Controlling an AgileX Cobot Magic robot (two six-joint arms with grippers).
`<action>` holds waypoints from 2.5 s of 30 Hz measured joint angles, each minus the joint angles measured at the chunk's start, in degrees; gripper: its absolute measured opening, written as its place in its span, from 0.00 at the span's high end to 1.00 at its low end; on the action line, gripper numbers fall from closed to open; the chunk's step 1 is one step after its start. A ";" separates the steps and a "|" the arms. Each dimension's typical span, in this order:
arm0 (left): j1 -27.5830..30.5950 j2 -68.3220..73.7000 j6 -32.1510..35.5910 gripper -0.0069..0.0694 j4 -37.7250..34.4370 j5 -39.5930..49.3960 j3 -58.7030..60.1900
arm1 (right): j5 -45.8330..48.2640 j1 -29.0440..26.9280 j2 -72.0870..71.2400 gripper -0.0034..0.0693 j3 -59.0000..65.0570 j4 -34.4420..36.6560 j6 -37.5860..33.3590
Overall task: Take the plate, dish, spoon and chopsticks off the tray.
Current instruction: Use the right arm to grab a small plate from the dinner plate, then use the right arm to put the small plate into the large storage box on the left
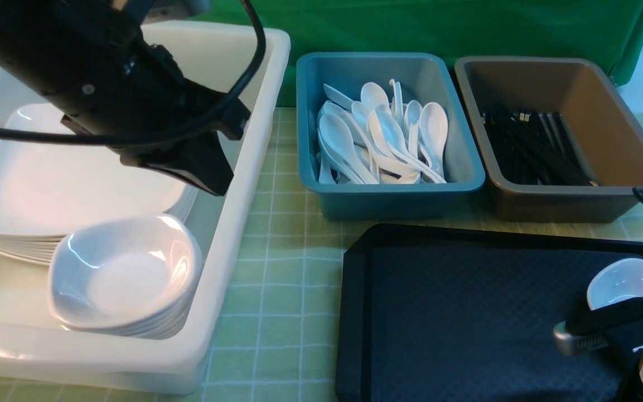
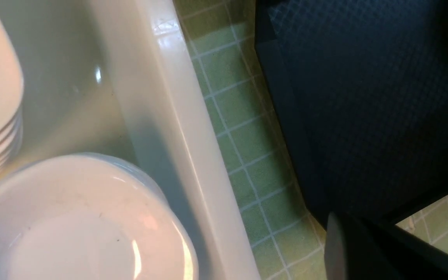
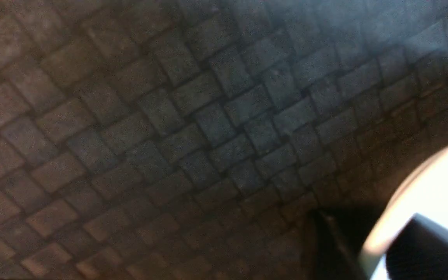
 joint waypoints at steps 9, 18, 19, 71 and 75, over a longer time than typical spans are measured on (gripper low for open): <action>1.49 -4.81 1.98 0.91 -1.70 0.05 0.00 | 4.51 0.00 -4.60 0.81 -2.39 3.95 -5.14; 13.62 -9.84 4.17 0.91 -1.02 0.10 0.00 | 13.40 6.55 -18.42 0.91 -12.82 9.25 -7.50; 15.32 -9.84 4.31 0.91 -1.02 0.10 0.00 | 14.19 7.56 -19.46 0.91 -14.29 9.31 -7.37; 53.82 -9.88 13.41 0.91 -18.43 -0.07 8.53 | -4.85 43.87 28.97 0.50 -69.85 3.23 -65.82; 53.82 -9.88 13.41 0.91 -18.43 -0.03 8.53 | -2.55 43.87 25.81 0.50 -70.10 1.64 -64.54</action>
